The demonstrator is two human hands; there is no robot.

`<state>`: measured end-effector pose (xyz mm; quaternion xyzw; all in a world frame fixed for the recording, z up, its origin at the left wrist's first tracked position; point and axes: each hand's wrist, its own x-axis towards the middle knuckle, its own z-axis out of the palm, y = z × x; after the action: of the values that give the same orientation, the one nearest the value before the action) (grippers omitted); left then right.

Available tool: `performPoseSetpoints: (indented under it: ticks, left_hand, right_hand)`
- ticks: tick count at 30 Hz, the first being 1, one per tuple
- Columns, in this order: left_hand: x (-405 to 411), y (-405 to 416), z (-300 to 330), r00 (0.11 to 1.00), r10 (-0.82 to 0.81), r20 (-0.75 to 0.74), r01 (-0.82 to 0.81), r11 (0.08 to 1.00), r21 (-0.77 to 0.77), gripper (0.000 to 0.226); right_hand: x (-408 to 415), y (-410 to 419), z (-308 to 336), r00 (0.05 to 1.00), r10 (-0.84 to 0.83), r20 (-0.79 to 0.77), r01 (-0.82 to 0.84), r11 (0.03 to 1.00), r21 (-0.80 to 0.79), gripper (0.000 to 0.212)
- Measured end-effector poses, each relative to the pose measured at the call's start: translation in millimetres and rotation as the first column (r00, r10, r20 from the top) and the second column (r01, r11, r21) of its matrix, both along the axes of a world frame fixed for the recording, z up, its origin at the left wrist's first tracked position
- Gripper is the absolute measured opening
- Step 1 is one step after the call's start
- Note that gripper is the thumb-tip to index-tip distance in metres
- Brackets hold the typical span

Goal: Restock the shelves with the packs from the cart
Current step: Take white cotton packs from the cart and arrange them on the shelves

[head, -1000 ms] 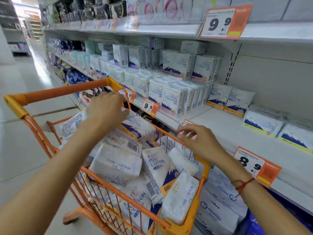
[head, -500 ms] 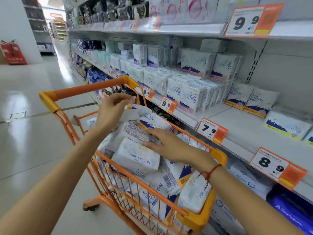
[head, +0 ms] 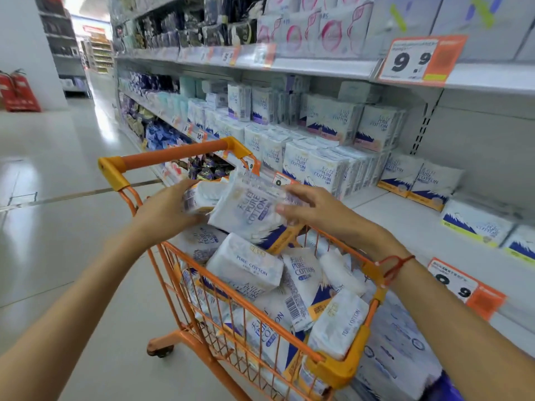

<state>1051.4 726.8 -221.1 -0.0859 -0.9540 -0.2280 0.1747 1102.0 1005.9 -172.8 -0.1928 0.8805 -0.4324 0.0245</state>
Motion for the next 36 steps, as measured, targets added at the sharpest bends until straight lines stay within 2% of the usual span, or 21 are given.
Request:
performPoseSetpoints:
  ticks: [2,3,7,10,13,16,20,24,26,29,33,36]
  left_hand:
    - [-0.1,3.1,-5.1,1.0,0.01,-0.03,-0.01,1.0,-0.001,0.067]
    - [2.0,6.1,-7.3,0.998,-0.003,-0.059,0.003,1.0,0.001,0.062]
    - [19.6,24.6,-2.6,0.971,-0.039,-0.236,0.047,0.998,0.029,0.052]
    - [30.2,47.1,19.4,0.951,-0.011,-0.31,0.086,0.97,0.229,0.048]
    - [29.2,69.7,42.0,0.95,-0.096,-0.297,0.21,0.901,0.38,0.038]
    - [22.8,99.8,57.8,0.947,-0.26,-0.187,0.32,0.814,0.484,0.024]
    - [4.9,152.7,67.7,0.882,-0.471,0.01,0.358,0.685,0.635,0.029]
    - [-28.5,208.7,69.8,0.821,-0.548,0.161,0.288,0.641,0.712,0.054]
    - [-43.9,236.0,67.0,0.793,-0.581,0.184,0.294,0.629,0.72,0.051]
    - [-66.1,273.3,61.2,0.774,-0.603,0.195,0.295,0.614,0.732,0.045]
    - [-89.3,317.7,58.7,0.729,-0.647,0.222,0.324,0.612,0.721,0.043]
    - [-102.7,350.6,55.5,0.693,-0.686,0.219,0.373,0.602,0.706,0.032]
  right_hand:
    - [5.7,17.1,9.3,0.995,-0.093,0.039,0.098,0.977,-0.188,0.017]
    - [9.4,25.1,10.7,0.986,-0.15,0.078,0.166,0.948,-0.272,0.01]
    - [21.0,58.2,-5.2,0.919,-0.264,0.294,0.38,0.792,-0.478,0.019]
    - [25.1,78.8,-21.1,0.857,-0.273,0.436,0.496,0.664,-0.56,0.026]
    - [28.3,99.6,-31.0,0.803,-0.192,0.564,0.573,0.508,-0.643,0.041]
    - [34.7,121.8,-27.6,0.768,-0.025,0.64,0.596,0.392,-0.701,0.054]
    - [48.5,159.0,-11.0,0.784,-0.012,0.621,0.568,0.419,-0.708,0.032]
    - [54.0,194.2,-5.7,0.781,-0.115,0.614,0.582,0.491,-0.648,0.041]
    - [54.0,209.0,-4.9,0.783,-0.109,0.612,0.58,0.484,-0.655,0.04]
    - [49.0,232.0,-9.3,0.778,-0.217,0.589,0.609,0.489,-0.625,0.036]
    - [36.3,257.2,-16.0,0.741,-0.353,0.572,0.668,0.473,-0.574,0.062]
    - [29.5,272.1,-16.3,0.733,-0.438,0.52,0.68,0.461,-0.57,0.047]
